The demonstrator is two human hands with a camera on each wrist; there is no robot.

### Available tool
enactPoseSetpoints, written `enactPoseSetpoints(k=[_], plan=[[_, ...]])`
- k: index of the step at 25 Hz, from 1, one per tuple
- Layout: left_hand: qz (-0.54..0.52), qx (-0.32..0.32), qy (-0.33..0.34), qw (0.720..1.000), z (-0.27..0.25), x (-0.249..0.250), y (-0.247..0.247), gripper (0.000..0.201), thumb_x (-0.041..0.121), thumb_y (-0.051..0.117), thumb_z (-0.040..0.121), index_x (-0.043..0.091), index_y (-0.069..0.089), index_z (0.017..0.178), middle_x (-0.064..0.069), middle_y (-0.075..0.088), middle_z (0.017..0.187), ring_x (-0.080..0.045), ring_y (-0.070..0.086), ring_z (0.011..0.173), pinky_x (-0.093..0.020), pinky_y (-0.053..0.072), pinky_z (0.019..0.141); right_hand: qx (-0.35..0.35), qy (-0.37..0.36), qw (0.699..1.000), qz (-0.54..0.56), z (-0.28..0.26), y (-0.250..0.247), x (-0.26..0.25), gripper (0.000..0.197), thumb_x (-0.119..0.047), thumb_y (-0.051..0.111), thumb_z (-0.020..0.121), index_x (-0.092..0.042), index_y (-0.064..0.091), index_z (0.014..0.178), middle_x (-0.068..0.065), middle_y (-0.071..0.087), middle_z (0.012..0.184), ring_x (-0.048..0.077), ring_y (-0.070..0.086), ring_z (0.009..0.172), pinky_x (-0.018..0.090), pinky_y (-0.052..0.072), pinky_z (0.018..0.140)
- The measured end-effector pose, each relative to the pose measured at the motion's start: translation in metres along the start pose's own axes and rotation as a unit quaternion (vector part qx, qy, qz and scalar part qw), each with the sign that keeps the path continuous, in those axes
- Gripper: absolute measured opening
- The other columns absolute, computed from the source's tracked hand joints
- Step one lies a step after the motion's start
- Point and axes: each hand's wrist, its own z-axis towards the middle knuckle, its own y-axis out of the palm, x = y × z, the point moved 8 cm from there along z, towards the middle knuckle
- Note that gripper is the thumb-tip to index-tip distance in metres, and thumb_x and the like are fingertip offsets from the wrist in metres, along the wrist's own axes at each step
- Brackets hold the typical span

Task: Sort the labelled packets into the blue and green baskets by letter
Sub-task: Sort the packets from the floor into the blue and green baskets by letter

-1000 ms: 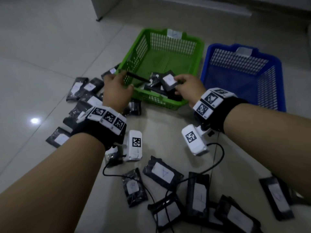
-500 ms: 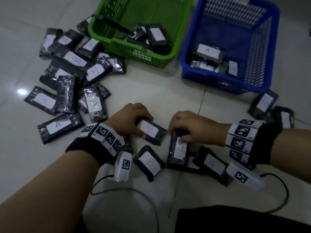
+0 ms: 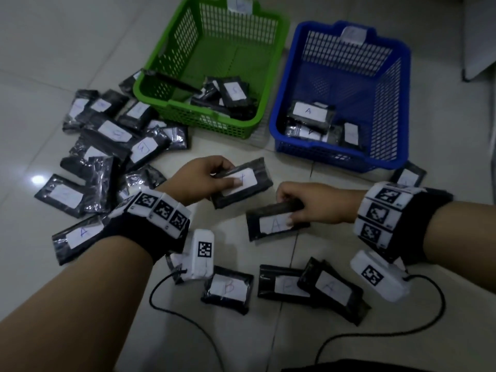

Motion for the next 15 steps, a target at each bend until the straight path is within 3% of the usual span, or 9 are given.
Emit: enactPoseSetpoints(k=[3,6,9,11,13,15], plan=[[-0.101,0.044,0.043,0.993,0.014,0.043,-0.002,0.012,0.015,0.066,0.086,0.023,0.061,0.093,-0.005,0.066,0.093,-0.02,0.062,0.073,-0.032,0.056,0.065,0.105,0.016,0.974,0.198,-0.018,-0.053,0.016,0.028,-0.017,0.07,0.083,-0.016,0.051,0.103,0.01,0.066,0.099,0.021,0.063,0.08,0.034,0.055,0.068],[-0.157,0.075,0.093,0.98,0.034,0.085,0.003,0.036,0.015,0.062,0.078,0.027,0.057,0.111,-0.005,0.065,0.108,-0.02,0.063,0.083,-0.036,0.057,0.073,0.209,0.043,0.921,0.327,-0.045,-0.097,0.042,0.025,-0.01,0.062,0.089,-0.012,0.049,0.109,0.005,0.063,0.097,0.013,0.061,0.074,0.019,0.054,0.054],[-0.128,0.099,0.127,0.979,0.054,0.12,0.02,0.043,0.024,0.064,0.076,0.04,0.05,0.113,0.0,0.062,0.101,-0.023,0.065,0.087,-0.043,0.058,0.08,0.324,0.082,0.843,0.422,-0.066,-0.121,0.079,0.018,-0.003,0.054,0.093,-0.006,0.047,0.11,0.011,0.059,0.096,0.019,0.06,0.068,0.022,0.054,0.046],[-0.106,0.123,0.137,0.977,0.066,0.138,0.036,0.032,0.024,0.065,0.084,0.031,0.052,0.112,0.007,0.06,0.098,-0.023,0.066,0.088,-0.042,0.057,0.082,0.378,0.111,0.799,0.454,-0.07,-0.126,0.103,0.017,0.002,0.051,0.092,-0.005,0.049,0.107,0.017,0.058,0.099,0.024,0.06,0.067,0.028,0.056,0.051],[-0.072,0.135,0.142,0.978,0.076,0.149,0.054,0.033,0.022,0.064,0.086,0.024,0.052,0.117,0.007,0.061,0.098,-0.022,0.065,0.091,-0.036,0.055,0.085,0.401,0.135,0.779,0.463,-0.066,-0.124,0.119,0.022,0.004,0.052,0.09,-0.005,0.052,0.11,0.019,0.058,0.107,0.029,0.062,0.071,0.03,0.057,0.059],[-0.001,0.128,0.145,0.981,0.086,0.152,0.07,0.045,0.02,0.064,0.087,0.021,0.049,0.128,-0.001,0.063,0.114,-0.02,0.061,0.105,-0.028,0.049,0.09,0.417,0.156,0.766,0.463,-0.064,-0.12,0.13,0.037,0.004,0.054,0.09,-0.003,0.049,0.126,0.014,0.054,0.112,0.03,0.063,0.076,0.026,0.057,0.058]])
